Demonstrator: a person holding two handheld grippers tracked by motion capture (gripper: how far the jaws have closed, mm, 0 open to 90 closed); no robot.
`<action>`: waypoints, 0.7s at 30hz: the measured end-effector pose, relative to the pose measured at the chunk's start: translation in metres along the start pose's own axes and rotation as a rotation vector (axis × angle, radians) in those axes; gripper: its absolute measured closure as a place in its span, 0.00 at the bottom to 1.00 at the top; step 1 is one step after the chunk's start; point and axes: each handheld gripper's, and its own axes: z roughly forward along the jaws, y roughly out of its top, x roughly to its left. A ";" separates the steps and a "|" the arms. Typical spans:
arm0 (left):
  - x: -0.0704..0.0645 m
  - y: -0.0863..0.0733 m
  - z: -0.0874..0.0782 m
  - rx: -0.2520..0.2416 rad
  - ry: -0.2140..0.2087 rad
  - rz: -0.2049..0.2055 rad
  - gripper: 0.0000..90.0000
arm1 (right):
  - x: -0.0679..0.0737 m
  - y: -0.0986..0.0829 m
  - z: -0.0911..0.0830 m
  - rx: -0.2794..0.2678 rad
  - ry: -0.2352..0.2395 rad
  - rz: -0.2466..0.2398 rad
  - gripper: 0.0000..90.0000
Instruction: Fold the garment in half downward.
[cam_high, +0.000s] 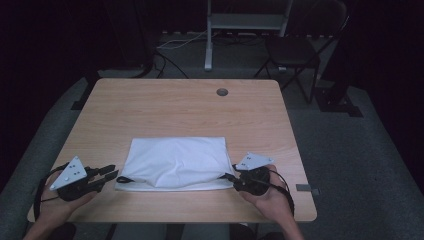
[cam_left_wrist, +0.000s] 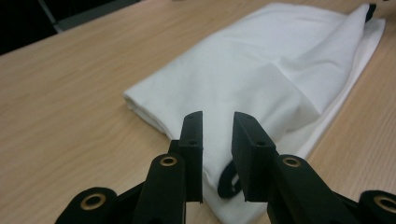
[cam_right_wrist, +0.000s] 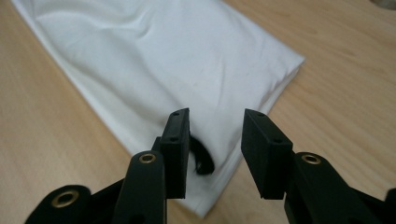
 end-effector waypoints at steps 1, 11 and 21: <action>0.001 0.001 0.002 0.004 0.000 0.002 0.81 | -0.001 0.002 0.002 0.001 -0.006 0.003 0.69; -0.001 0.003 0.037 0.096 -0.054 -0.002 0.80 | -0.003 0.009 0.025 0.033 -0.002 0.018 0.68; -0.013 -0.004 0.038 0.150 -0.089 0.023 0.78 | 0.003 -0.004 0.028 0.072 0.022 0.017 0.67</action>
